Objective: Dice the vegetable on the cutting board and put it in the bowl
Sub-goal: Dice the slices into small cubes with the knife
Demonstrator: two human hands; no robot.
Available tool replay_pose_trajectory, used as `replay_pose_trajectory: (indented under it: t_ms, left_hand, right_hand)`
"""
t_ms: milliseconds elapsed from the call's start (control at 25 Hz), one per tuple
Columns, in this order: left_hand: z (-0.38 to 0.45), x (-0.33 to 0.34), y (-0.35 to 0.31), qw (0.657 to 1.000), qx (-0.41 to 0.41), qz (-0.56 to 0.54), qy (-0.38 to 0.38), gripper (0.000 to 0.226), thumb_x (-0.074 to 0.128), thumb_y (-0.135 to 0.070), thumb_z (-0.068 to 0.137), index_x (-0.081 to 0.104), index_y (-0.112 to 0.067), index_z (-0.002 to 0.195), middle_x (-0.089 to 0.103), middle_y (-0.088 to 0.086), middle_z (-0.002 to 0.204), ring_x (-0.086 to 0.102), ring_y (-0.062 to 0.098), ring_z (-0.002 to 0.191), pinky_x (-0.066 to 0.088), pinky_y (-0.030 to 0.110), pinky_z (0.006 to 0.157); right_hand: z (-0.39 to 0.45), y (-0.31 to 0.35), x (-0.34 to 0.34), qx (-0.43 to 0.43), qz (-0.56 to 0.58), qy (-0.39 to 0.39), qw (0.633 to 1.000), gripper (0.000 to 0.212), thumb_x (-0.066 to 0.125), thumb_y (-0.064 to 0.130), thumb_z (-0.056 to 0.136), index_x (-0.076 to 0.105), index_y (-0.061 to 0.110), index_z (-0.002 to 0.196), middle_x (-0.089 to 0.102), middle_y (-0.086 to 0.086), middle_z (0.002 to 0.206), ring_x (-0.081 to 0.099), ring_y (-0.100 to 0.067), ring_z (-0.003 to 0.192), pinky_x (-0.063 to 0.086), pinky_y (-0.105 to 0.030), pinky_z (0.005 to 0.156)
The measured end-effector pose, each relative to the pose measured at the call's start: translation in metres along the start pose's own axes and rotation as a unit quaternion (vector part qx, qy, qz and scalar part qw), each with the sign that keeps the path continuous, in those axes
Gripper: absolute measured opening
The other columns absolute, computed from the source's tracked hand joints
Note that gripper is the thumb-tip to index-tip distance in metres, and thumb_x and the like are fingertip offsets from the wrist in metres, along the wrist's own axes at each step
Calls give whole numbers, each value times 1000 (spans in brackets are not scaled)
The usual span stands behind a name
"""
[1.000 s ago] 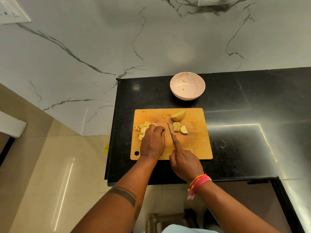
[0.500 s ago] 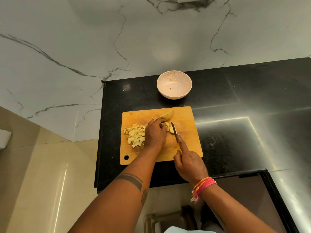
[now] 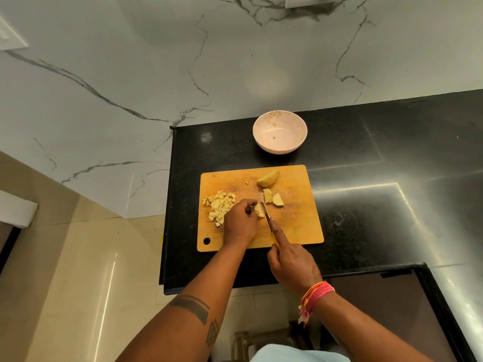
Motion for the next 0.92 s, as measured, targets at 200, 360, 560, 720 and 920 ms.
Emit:
replay_pose_trajectory:
  t_ms: [200,360,560,720,920]
  left_hand:
    - [-9,0,6,993,43,113,-12,34,62,-22,98,64,-25,132,52,-2,124,57,17,113,51,33,99]
    - [-10,7,4,988,70,135,10,47,66,-32,96,58,-21,140,47,-3,124,50,15,116,48,33,102]
    - [-4,6,1,984,86,152,13,42,63,-26,98,59,-20,140,52,-2,122,53,16,114,48,29,98]
    - [-3,4,2,984,85,158,4,37,56,-18,101,62,-18,138,55,1,122,54,18,114,47,29,96]
    - [-6,5,2,984,82,159,-2,37,57,-25,101,62,-20,137,52,-1,118,53,17,111,52,34,96]
  right_hand:
    - [0,-3,7,18,-16,20,1000,69,40,32,101,6,35,162,52,5,62,51,-17,52,37,-36,49]
    - [6,-6,7,16,-20,39,999,70,39,32,102,3,36,161,55,2,63,53,-19,53,44,-39,53]
    - [6,-4,7,7,-29,33,999,71,39,31,102,1,35,161,56,2,63,54,-18,52,45,-38,51]
    - [11,7,8,-11,-60,38,997,71,38,32,101,0,34,161,52,2,62,50,-19,50,40,-36,49]
    - [20,8,13,-22,-88,60,994,72,37,31,100,-1,32,162,56,-4,68,52,-25,54,39,-36,51]
Point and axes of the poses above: each hand's wrist, its own z-axis towards the middle knuckle, its own x-axis out of the palm, y = z × x, the point moved 8 cm from there along z, towards the middle knuckle
